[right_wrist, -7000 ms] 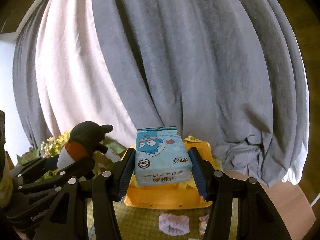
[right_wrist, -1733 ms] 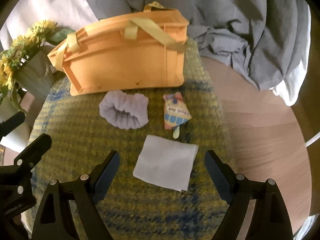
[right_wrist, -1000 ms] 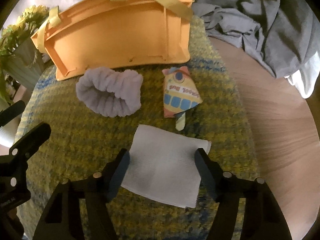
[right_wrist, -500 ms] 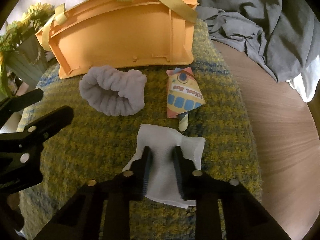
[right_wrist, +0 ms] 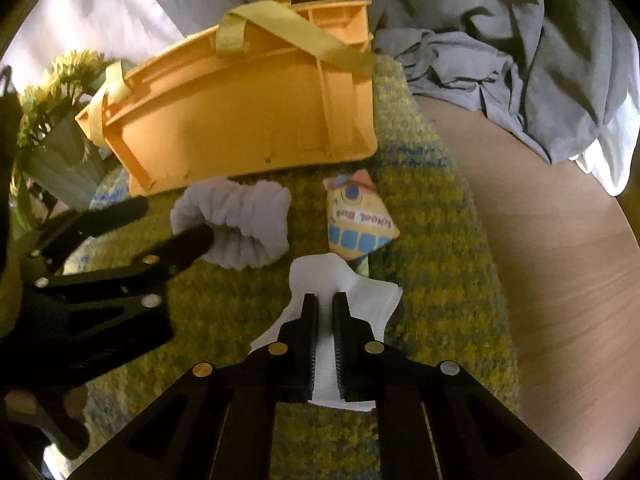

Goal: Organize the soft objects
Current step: 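Grasp the lavender wristband with left gripper while right gripper grasps white tissue, then lift wristband and tissue with both grippers over the orange crate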

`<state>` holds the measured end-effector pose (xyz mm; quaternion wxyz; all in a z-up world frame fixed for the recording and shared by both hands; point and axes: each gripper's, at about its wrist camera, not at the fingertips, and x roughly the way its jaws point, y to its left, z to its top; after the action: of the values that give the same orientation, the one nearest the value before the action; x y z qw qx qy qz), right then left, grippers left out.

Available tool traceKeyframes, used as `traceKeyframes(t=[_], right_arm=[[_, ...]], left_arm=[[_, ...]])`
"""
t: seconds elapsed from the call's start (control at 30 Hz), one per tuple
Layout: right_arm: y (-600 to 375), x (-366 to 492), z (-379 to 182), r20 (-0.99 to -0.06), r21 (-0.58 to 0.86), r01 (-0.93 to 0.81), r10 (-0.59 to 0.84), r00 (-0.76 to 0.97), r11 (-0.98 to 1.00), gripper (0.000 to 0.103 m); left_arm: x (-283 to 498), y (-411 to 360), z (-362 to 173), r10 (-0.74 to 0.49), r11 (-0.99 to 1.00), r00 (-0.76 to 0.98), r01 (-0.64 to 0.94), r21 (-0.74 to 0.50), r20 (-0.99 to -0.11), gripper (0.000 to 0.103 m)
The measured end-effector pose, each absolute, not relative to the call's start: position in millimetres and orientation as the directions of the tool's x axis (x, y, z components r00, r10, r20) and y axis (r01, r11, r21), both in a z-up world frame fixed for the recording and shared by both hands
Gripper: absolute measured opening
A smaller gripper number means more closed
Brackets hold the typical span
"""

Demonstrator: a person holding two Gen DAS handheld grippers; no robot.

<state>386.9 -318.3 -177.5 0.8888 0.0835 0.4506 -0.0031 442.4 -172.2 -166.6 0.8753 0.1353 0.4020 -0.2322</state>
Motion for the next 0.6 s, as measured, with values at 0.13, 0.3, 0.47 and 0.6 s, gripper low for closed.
traceKeyframes(t=[0.13,0.3,0.47,0.6], right_arm=[[-316.7,390.5,-176.8,-0.796,0.153,0.075,0.078,0.6,0.985,0.009],[-318.7,392.0,-177.7,-0.795,0.161,0.076,0.084,0.601,0.984,0.009],[-320.1,390.5,-175.2,-0.789,0.168,0.078,0.087,0.608,0.983,0.009],[-320.3,387.3,-170.0,-0.779,0.171,0.073,0.089,0.621,0.983,0.009]], left_arm=[[449.6,-177.2,-172.8,-0.3,0.853,0.551,0.52,0.04,-0.778,0.045],[451.0,-176.9,-176.3,-0.312,0.854,0.537,0.519,0.016,-0.784,0.024],[445.0,-171.9,-169.4,-0.316,0.857,0.555,0.514,0.019,-0.77,0.019],[437.5,-164.5,-160.8,-0.314,0.868,0.572,0.496,0.015,-0.758,0.018]])
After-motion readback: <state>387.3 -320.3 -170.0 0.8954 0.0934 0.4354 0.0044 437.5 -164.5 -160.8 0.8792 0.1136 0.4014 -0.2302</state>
